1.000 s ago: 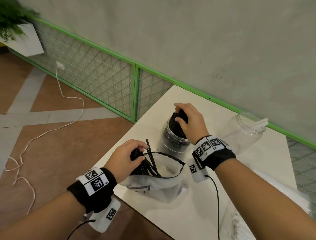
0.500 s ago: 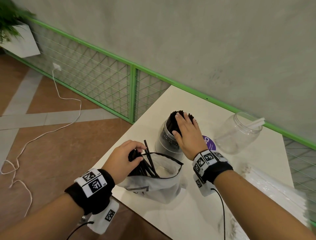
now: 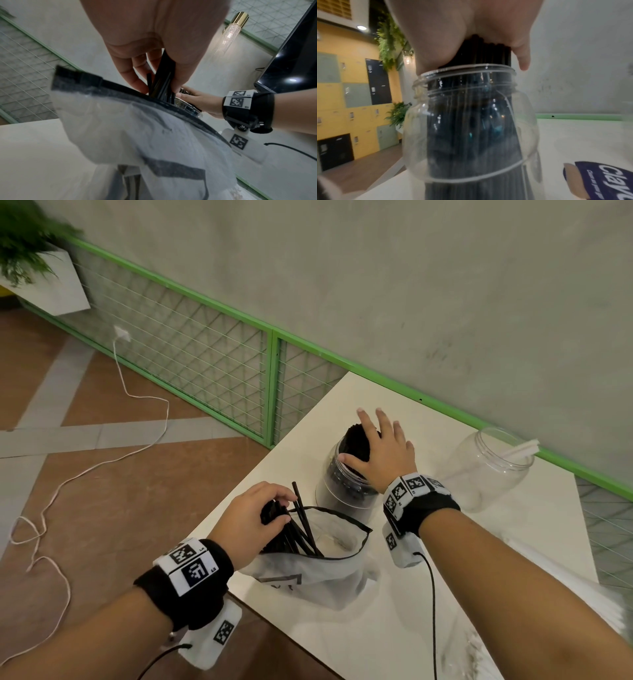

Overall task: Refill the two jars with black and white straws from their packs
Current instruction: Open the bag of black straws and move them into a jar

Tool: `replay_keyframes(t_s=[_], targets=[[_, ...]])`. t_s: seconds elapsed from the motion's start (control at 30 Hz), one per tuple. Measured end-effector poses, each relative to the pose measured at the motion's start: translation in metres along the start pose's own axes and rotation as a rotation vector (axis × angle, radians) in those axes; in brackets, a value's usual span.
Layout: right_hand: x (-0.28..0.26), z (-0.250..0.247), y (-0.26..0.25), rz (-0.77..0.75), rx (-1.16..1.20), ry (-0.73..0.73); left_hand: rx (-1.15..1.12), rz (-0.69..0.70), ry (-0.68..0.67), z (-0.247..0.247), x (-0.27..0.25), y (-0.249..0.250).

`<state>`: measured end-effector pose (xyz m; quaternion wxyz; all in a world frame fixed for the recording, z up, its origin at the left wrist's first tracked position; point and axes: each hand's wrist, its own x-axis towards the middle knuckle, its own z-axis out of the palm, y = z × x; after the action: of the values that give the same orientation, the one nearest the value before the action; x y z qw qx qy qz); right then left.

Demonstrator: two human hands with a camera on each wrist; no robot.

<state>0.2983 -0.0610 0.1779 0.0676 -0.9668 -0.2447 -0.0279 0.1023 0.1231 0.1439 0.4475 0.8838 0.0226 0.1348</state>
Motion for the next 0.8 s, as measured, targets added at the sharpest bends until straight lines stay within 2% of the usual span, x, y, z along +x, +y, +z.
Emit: replay_keyframes(t_s=[0.07,0.23,0.33,0.4,0.53,0.6,0.67,0.73,0.8], targets=[[0.002,-0.001,0.0,0.016,0.063,0.004,0.0,-0.004,-0.001,0.0,0.0,0.001],[-0.002,-0.003,0.006,-0.003,0.274,0.196,-0.003,0.003,0.0,-0.001,0.0,0.001],[-0.002,-0.004,0.007,-0.012,0.159,0.108,0.004,0.006,0.001,0.0,0.0,0.0],[-0.004,-0.005,0.006,-0.014,0.117,0.108,0.006,0.003,0.004,0.0,-0.001,0.0],[-0.032,-0.018,-0.006,-0.168,0.386,0.316,0.014,0.006,0.01,-0.001,-0.001,-0.001],[-0.058,-0.016,-0.015,-0.25,0.559,0.216,0.016,-0.002,0.007,-0.002,-0.001,-0.002],[-0.083,-0.005,-0.023,-0.282,0.583,-0.039,0.006,-0.011,-0.006,-0.003,-0.001,-0.002],[-0.101,0.012,-0.028,-0.265,0.471,-0.273,-0.005,-0.012,-0.016,-0.004,0.0,-0.001],[-0.114,0.027,-0.028,-0.218,0.315,-0.383,-0.011,-0.017,-0.017,-0.004,-0.001,0.001]])
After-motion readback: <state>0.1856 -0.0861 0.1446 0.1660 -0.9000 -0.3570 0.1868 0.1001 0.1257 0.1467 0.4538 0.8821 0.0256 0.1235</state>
